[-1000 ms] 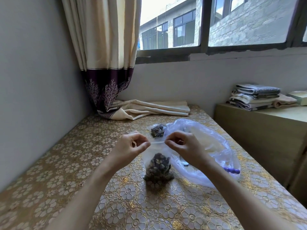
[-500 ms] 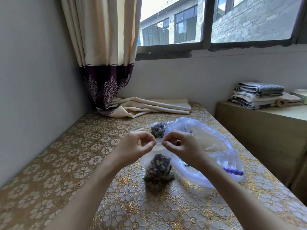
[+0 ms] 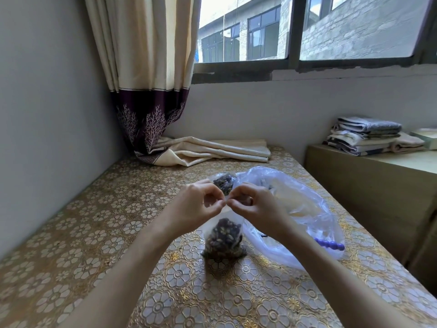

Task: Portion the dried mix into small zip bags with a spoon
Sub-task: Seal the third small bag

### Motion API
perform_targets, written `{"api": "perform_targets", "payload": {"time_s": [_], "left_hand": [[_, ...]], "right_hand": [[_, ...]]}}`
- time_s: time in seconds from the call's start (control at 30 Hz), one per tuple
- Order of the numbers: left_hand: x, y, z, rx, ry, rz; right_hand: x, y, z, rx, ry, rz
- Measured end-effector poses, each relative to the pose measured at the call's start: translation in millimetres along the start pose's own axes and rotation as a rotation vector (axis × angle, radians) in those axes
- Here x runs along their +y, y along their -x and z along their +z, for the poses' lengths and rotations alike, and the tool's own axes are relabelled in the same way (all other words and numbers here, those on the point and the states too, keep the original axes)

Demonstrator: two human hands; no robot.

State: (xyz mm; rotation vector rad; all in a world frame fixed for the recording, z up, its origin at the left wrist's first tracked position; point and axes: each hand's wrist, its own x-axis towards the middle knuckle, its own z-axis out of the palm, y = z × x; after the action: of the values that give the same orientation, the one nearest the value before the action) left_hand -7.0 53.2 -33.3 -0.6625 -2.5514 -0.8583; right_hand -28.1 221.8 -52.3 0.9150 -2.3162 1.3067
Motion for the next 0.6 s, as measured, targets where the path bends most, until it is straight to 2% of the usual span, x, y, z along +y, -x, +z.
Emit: {"api": "perform_targets", "payload": {"time_s": [0.37, 0.47, 0.6], "left_hand": [[-15.7, 9.1, -13.4, -0.049, 0.025, -0.071], [-24.0, 12.6, -17.1, -0.016, 0.125, -0.122], [-33.8, 16.9, -8.9, 0.071, 0.378, -0.235]], "right_hand": [[18.1, 12.6, -20.7, -0.016, 0.028, 0.084], [19.0, 13.5, -24.7, -0.006, 0.015, 0.095], [20.4, 14.3, -24.3, 0.069, -0.029, 0.146]]}}
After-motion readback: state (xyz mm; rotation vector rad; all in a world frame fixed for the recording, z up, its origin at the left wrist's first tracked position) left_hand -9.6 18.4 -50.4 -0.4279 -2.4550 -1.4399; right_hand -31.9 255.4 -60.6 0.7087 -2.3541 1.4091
